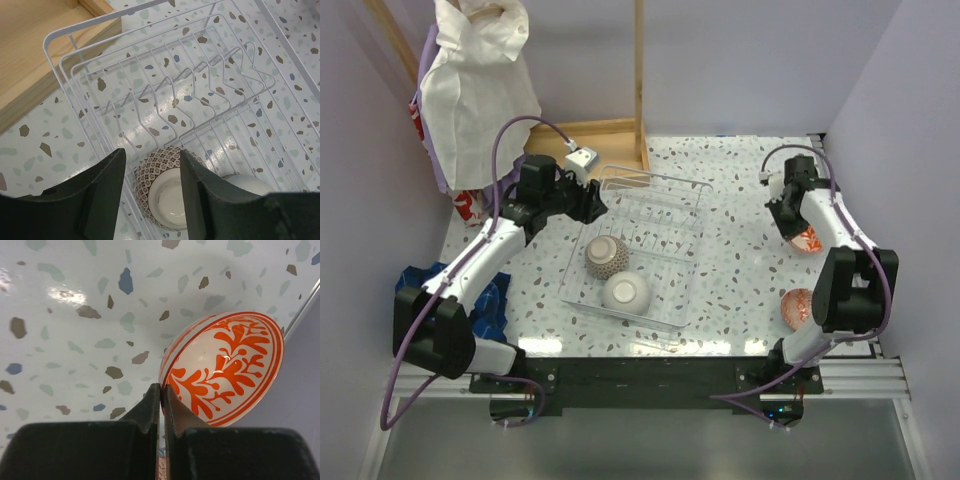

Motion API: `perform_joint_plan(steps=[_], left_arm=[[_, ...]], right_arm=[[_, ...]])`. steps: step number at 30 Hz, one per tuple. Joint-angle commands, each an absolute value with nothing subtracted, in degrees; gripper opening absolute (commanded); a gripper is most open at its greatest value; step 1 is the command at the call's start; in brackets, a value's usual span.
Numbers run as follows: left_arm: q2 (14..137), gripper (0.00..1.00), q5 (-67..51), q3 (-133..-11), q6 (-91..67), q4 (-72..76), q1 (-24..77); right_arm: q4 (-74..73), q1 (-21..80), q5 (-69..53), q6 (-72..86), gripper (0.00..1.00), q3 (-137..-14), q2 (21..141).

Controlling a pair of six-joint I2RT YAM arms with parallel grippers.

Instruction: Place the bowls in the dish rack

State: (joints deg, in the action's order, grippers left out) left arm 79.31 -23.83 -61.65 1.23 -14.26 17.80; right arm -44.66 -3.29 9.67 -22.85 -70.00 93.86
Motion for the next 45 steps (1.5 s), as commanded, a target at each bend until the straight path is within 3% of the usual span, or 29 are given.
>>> perform_joint_plan(steps=[1,8,14,19,28,45], left_arm=[[76.3,0.52,-25.2,-62.0,3.0,-12.2,18.1],[76.9,0.52,-25.9,-60.9,0.9,-10.9,17.9],[78.3,0.52,-32.1,-60.4,0.4,-10.0,17.9],[79.1,0.52,-33.0,-57.2,-3.4,-4.9,17.8],[82.0,0.47,-30.2,-58.4,-6.9,-3.1,17.8],[85.5,0.36,-36.0,-61.6,-5.5,-7.9,17.8]], right_arm=[[-56.6,-3.3,-6.8,-19.6,0.00,-84.5,83.9],[-54.9,-2.7,-44.5,-10.4,0.00,-87.5,79.2],[-37.7,6.5,-56.9,5.2,0.00,-78.3,76.5],[-11.6,13.0,-52.5,26.7,0.00,-66.9,73.0],[7.5,21.8,-38.7,44.5,0.00,-56.6,73.1],[10.6,26.3,-29.4,54.4,0.00,-47.8,72.9]])
